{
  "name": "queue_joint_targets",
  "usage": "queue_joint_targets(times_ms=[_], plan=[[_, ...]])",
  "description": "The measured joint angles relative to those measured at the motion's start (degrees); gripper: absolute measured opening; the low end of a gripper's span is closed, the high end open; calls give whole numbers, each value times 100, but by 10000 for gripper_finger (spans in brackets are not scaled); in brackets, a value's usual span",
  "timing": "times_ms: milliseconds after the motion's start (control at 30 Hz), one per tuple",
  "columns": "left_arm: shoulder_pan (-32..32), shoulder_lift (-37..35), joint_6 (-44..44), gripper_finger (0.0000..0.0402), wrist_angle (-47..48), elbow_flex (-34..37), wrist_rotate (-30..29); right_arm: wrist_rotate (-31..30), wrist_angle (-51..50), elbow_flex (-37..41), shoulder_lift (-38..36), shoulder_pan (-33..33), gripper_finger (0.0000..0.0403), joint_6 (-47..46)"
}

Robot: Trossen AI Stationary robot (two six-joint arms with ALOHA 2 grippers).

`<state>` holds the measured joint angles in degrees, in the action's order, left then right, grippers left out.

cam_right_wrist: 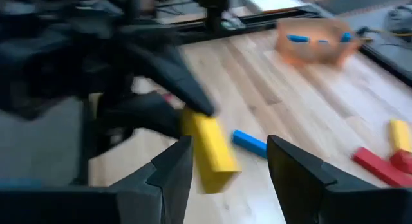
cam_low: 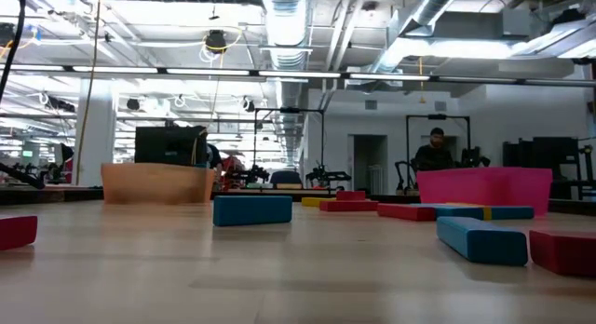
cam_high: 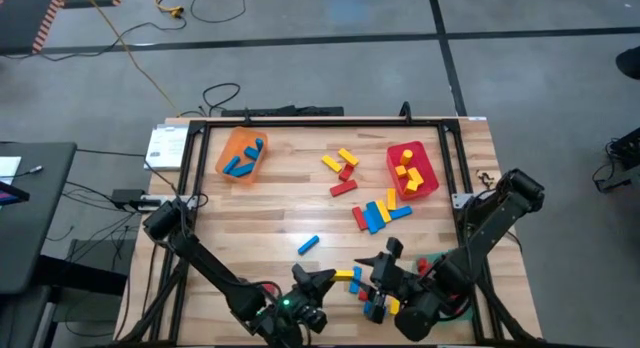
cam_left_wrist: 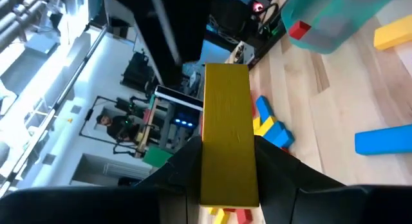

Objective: Sort blocks
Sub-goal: Put the yellow rectangle block into the red bin

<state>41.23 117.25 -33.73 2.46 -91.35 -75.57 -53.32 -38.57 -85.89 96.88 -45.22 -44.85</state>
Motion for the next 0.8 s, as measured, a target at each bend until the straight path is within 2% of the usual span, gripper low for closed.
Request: queue_joint_targets(times_ms=[200, 433, 667, 800], plan=[[22, 0, -364, 103, -390, 0, -1, 191, 191, 25, -4, 54, 210, 272], [111, 2, -752, 103, -703, 0, 20, 526, 709, 478, -9, 165, 210, 314], [131, 0, -788, 103, -781, -2, 32, 759, 1671, 786, -7, 193, 209, 890], [138, 0, -788, 103, -774, -2, 107, 786, 1897, 791, -11, 193, 194, 1073]])
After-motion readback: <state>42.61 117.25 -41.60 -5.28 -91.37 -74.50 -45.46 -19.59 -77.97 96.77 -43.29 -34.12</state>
